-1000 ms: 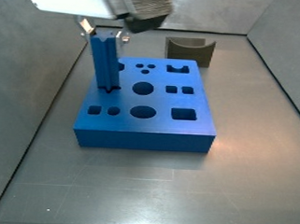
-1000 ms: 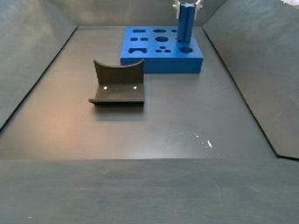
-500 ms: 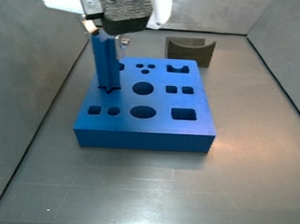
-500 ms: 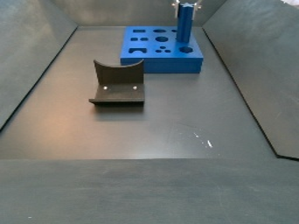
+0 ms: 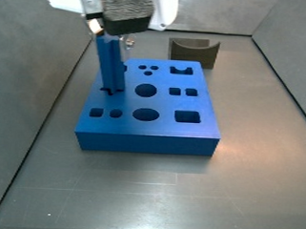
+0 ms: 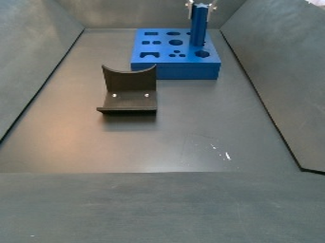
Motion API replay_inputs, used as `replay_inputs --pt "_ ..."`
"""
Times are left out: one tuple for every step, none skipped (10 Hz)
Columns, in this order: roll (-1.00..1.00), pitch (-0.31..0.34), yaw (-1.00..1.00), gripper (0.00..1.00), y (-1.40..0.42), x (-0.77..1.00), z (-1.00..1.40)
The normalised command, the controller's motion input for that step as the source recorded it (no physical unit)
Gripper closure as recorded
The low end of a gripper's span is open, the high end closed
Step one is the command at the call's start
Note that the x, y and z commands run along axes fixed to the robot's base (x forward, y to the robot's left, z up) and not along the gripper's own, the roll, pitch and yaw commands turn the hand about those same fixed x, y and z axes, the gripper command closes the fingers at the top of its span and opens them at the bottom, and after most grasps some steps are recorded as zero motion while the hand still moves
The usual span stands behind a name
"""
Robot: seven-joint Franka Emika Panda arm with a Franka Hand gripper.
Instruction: Insert the star object.
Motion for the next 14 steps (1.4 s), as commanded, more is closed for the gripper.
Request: replay_inputs --pt "0.0 0.0 0.0 1.0 -0.07 -0.23 -0.07" --pt "-0.01 0.0 0.0 1.0 -0.15 0.0 -0.17" --pt "-0.03 0.0 0.0 1.0 -0.16 0.14 -0.26" --pt "-0.03 0.0 0.0 1.0 -0.09 0.18 -0.32" --pt "-0.07 0.0 0.0 1.0 -0.12 0.15 -0.31" --pt "-0.06 0.0 0.0 1.0 -0.06 0.11 -0.37" --pt "-0.03 -0.021 0.0 1.0 0.0 0.01 -0.58" --pt "0.0 -0.101 0.2 1.0 0.09 0.0 -0.82" --pt "0.0 -0.123 0.26 1.0 0.08 0.0 -0.91" --pt "0.0 -0.099 0.12 1.0 0.02 0.0 -1.0" --pt "0.0 -0.103 0.0 1.0 0.0 0.0 -1.0" --pt "0.03 -0.077 -0.01 1.0 0.0 0.0 -1.0" --pt "0.06 -0.067 -0.03 1.0 0.0 0.0 -1.0" --pt "0.02 -0.053 0.0 1.0 0.0 0.0 -1.0"
